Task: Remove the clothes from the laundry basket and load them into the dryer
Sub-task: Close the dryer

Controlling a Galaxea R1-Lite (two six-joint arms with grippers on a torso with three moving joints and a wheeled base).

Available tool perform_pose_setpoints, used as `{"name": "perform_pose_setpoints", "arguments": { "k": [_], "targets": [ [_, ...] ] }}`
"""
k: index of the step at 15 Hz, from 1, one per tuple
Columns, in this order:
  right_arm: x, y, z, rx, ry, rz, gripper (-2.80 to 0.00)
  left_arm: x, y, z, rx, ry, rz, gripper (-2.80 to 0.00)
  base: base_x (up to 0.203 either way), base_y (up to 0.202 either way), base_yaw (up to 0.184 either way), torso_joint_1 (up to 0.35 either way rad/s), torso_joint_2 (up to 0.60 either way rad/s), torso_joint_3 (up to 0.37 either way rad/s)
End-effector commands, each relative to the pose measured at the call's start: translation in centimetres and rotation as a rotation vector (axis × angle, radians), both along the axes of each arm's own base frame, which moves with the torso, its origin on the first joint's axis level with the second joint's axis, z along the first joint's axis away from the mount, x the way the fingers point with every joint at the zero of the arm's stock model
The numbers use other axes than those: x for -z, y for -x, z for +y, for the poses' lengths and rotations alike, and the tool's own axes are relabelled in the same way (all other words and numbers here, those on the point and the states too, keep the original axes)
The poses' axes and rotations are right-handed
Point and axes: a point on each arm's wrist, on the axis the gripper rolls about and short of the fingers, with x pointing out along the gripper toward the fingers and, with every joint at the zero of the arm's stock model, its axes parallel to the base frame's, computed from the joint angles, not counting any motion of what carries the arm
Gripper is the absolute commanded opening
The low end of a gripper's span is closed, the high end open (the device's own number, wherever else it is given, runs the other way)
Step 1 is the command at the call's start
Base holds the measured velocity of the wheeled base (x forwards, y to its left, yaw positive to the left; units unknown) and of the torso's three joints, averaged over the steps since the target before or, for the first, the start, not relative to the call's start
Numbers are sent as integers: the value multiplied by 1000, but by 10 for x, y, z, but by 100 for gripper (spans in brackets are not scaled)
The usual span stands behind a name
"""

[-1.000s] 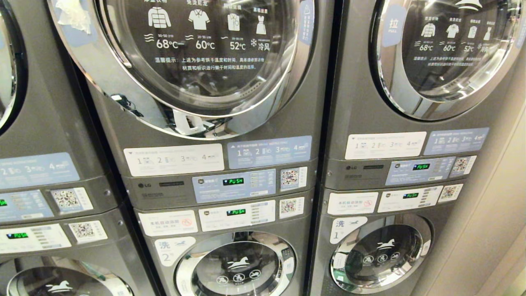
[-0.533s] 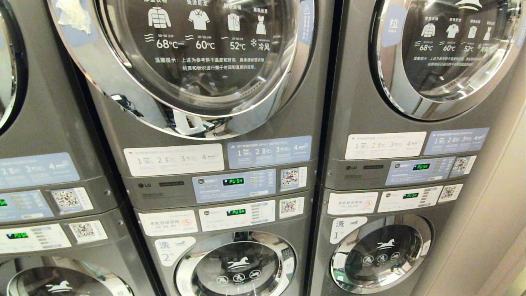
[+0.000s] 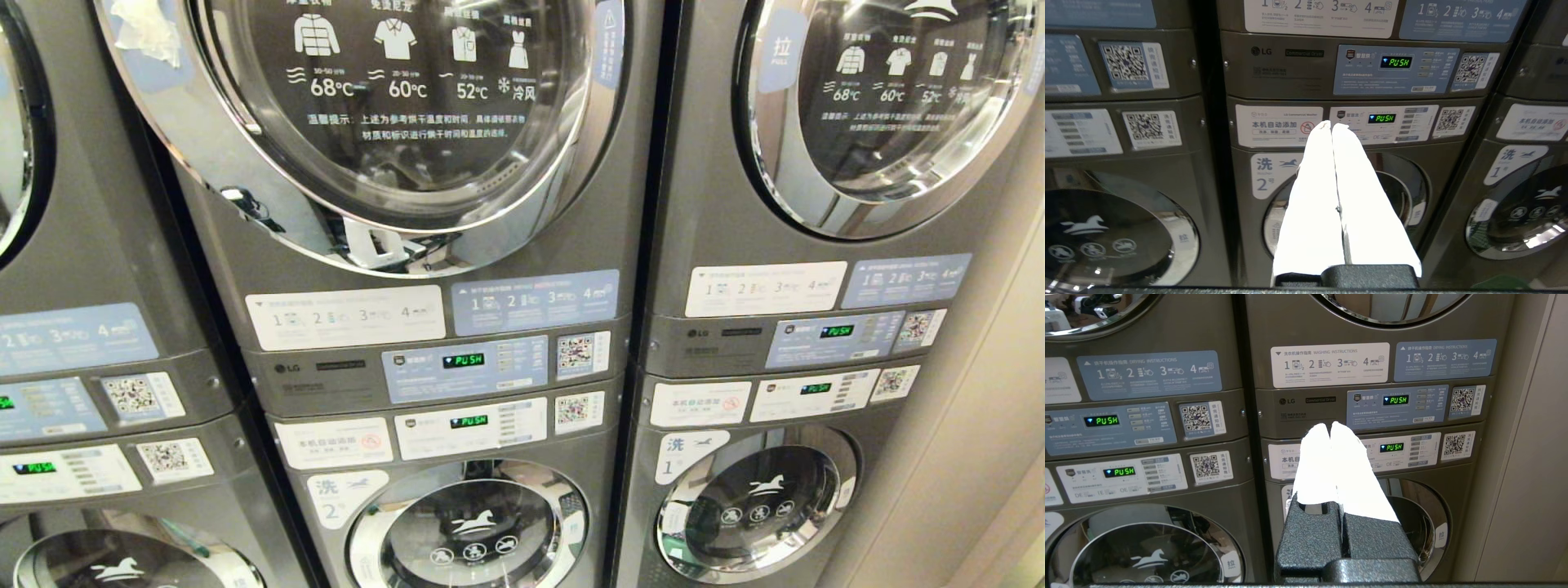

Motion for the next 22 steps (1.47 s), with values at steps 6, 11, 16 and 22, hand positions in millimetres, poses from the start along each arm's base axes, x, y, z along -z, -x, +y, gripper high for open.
{"name": "perform_pose_setpoints", "arguments": {
  "k": [6,11,16,22],
  "targets": [
    [11,-4,0,0,0,38,-280,-74,16,-3,147,-15,-147,-280,0,0,0,0,0,0],
    [11,-4,0,0,0,38,-280,-134,-69,-6,275,92,211,-280,0,0,0,0,0,0],
    [11,-4,0,0,0,38,-280,-173,-151,-9,349,105,188,-280,0,0,0,0,0,0],
    [11,-4,0,0,0,38,-280,-168,-124,-9,361,55,90,-280,0,0,0,0,0,0]
  ]
}}
